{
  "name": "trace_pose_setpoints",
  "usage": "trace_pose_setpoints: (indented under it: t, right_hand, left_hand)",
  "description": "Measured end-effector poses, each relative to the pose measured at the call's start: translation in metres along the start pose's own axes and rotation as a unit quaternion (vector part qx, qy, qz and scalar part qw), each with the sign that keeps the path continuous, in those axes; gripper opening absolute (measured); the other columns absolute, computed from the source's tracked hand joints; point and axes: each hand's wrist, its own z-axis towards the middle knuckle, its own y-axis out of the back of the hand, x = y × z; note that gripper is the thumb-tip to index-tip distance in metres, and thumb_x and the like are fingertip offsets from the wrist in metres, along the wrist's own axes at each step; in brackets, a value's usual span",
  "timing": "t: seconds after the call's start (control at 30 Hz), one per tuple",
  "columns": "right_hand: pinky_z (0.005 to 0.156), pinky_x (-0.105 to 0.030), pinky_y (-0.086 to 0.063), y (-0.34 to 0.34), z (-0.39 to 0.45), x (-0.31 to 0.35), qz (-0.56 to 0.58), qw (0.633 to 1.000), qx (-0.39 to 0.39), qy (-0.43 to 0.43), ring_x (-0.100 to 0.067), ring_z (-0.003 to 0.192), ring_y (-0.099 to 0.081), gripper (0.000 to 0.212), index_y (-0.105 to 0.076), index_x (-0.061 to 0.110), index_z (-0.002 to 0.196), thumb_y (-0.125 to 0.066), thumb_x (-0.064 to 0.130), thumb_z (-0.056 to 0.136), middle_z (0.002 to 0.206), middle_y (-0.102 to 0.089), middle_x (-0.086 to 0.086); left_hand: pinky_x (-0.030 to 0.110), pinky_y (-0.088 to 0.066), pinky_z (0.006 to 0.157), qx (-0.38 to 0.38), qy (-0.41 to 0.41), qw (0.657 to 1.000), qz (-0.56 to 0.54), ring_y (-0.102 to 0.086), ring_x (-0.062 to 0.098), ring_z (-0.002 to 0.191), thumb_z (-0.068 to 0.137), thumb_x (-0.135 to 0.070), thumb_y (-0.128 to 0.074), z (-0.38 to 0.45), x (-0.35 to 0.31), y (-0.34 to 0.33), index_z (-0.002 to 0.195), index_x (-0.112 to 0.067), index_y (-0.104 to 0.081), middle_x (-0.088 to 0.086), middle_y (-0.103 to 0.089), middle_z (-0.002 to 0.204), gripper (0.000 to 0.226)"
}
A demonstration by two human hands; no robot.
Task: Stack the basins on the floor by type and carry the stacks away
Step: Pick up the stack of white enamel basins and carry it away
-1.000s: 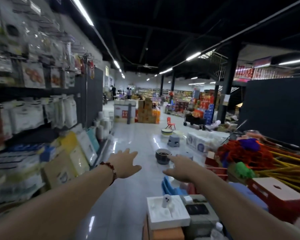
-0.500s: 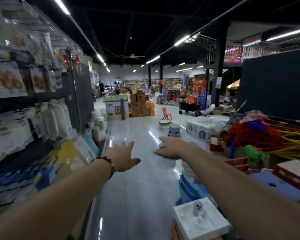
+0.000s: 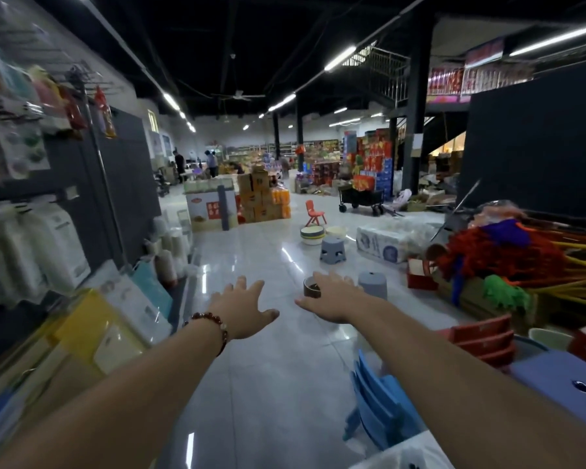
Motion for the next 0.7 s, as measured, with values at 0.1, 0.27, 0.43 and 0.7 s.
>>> trace_pose_setpoints:
  t: [0.1,0.27,0.43,0.7]
  right_hand:
    - [0.115,-0.057,-0.023,-0.006,0.044,0.000,0.017,0.999,0.028,-0.005,-0.038,0.148,-0.013,0.090,-0.013,0.036,0.155,-0.040,0.079,0.082,0.165,-0.009,-0.004]
    - [0.118,-0.054,-0.020,-0.027,0.114,0.010,0.064,0.997,0.037,0.013,-0.031,0.151,-0.005,0.086,-0.014,0.037,0.156,-0.050,0.071,0.085,0.166,-0.003,0.001]
    - [0.121,-0.050,-0.014,-0.066,0.199,0.026,0.072,0.997,0.010,0.016,-0.029,0.151,-0.002,0.086,-0.015,0.037,0.156,-0.050,0.071,0.085,0.165,-0.006,0.002]
    - [0.122,-0.049,-0.005,-0.094,0.331,0.074,0.035,0.999,-0.015,-0.008,-0.026,0.152,0.007,0.083,-0.004,0.038,0.156,-0.040,0.072,0.089,0.166,0.003,0.002]
  left_hand:
    - [0.051,-0.024,0.119,-0.002,0.000,1.000,-0.013,-0.018,0.032,0.150,0.089,-0.075,-0.038,0.044,0.008,-0.007,0.158,-0.031,-0.010,0.009,-0.005,0.166,0.087]
    - [0.050,-0.015,0.122,-0.029,-0.034,0.999,-0.022,-0.008,0.029,0.152,0.088,-0.075,-0.040,0.101,0.042,-0.027,0.158,-0.034,-0.005,0.007,0.001,0.166,0.087]
    - [0.050,-0.010,0.123,-0.033,-0.019,0.998,-0.047,-0.002,0.028,0.153,0.086,-0.080,-0.035,0.176,0.104,-0.069,0.157,-0.037,0.002,0.005,0.006,0.166,0.091]
    - [0.048,-0.007,0.123,-0.032,-0.068,0.997,-0.028,0.002,0.030,0.153,0.089,-0.076,-0.031,0.333,0.193,-0.094,0.156,-0.036,0.009,0.005,0.010,0.166,0.087]
